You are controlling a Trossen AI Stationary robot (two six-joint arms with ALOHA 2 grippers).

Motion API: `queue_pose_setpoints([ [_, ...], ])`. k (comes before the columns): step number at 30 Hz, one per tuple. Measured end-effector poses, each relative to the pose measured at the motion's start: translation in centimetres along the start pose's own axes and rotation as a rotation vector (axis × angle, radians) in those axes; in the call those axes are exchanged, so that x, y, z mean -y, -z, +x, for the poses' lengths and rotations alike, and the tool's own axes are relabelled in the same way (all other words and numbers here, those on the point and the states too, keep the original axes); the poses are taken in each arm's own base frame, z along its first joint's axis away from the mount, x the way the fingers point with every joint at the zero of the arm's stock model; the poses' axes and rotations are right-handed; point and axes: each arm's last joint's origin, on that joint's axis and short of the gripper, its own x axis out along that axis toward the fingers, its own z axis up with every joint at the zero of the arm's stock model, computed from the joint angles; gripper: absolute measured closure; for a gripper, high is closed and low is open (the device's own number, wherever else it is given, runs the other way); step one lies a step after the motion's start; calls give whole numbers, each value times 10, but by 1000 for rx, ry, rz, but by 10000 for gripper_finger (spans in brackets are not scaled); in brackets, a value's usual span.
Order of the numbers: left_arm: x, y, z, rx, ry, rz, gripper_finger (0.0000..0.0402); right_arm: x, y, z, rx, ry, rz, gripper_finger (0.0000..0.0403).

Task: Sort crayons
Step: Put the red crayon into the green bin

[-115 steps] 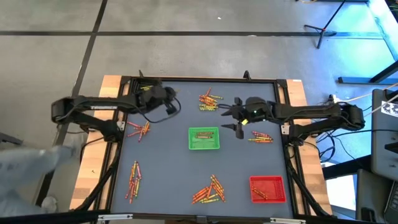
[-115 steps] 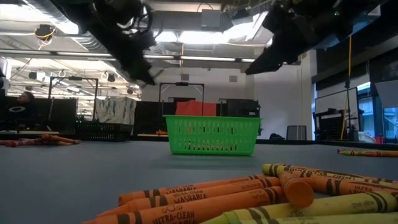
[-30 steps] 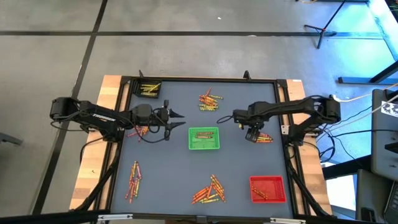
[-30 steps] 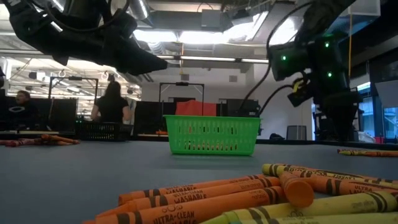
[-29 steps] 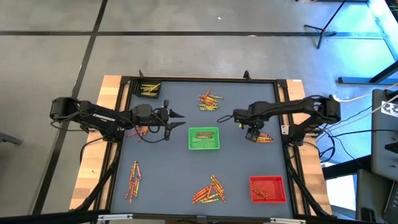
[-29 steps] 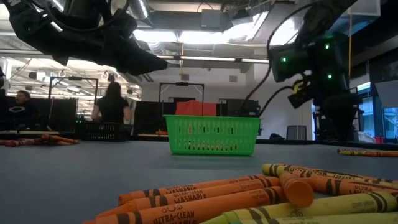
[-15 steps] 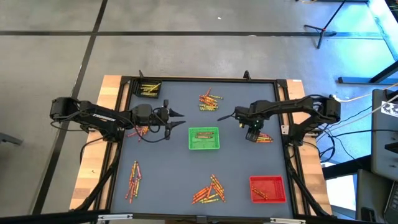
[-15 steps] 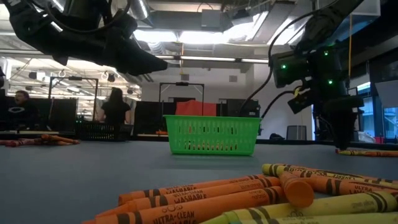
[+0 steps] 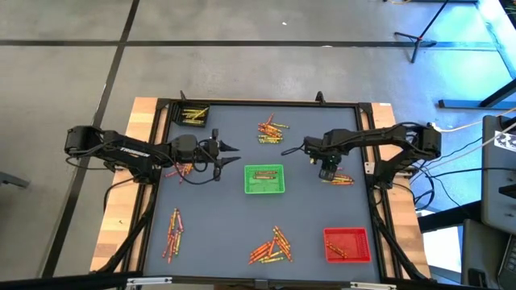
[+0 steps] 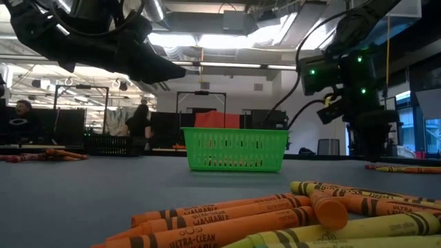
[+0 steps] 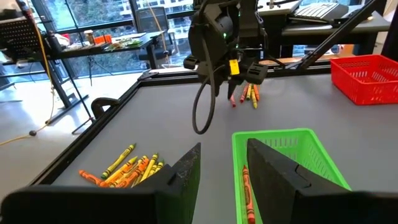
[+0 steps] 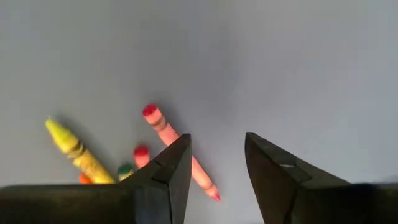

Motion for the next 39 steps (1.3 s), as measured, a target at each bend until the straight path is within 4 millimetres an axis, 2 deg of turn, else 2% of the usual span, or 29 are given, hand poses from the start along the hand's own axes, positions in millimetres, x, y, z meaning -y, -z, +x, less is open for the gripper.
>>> queue_pose_setpoints([
  [4,0,0,0,1,0,0,287,1,-4,-12,3,-8,-4,256],
  [7,0,0,0,0,0,0,287,0,-4,-14,-5,-53,-28,256],
  [15,0,1,0,-6,1,0,287,-6,3,4,-14,-175,-62,256],
  [25,0,0,0,1,0,0,287,-7,-3,7,69,-187,-81,256],
  [33,0,1,0,-6,1,0,287,-6,1,15,56,-142,-84,257],
  [36,0,0,0,-4,0,0,287,-6,1,16,56,-134,-91,278],
  [39,0,0,0,-2,0,0,287,-5,1,16,59,-119,-109,322],
])
